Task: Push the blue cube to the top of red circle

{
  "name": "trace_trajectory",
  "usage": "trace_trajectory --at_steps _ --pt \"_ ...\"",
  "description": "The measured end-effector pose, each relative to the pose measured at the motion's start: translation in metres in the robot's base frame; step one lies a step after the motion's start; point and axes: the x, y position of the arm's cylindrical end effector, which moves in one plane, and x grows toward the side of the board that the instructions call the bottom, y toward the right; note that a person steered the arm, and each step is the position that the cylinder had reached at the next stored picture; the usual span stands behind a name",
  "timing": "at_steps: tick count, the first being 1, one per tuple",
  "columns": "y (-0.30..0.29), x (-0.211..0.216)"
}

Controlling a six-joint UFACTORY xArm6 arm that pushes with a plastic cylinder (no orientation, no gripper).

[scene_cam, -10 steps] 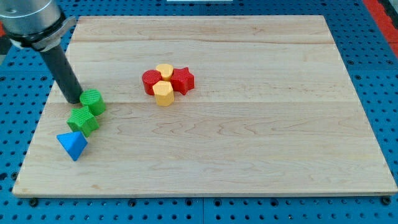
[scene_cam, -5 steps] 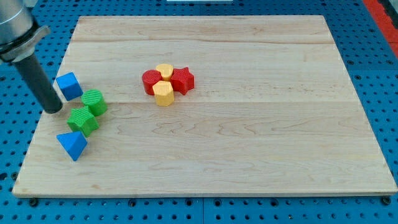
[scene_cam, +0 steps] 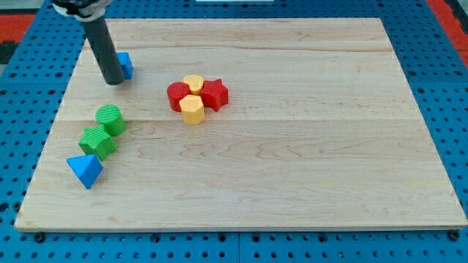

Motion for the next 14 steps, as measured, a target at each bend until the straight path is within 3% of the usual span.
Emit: trace_trajectory --at_steps 1,2,3,4,5,6,7,8,9,10,11,14 --pt "-0.014 -0.027" --pt "0.051 -0.067" --pt "0.075 -0.075" --pt "0.068 -0.080" --pt "0.020 -0.054" --pt "-0.050 -0.079" --pt "-0.024 -0.139" --pt "0.086 -0.128" --pt "0.110 -0.078" --pt "0.128 -0.079" --pt "0.129 -0.106" --pt "0.193 -0.027"
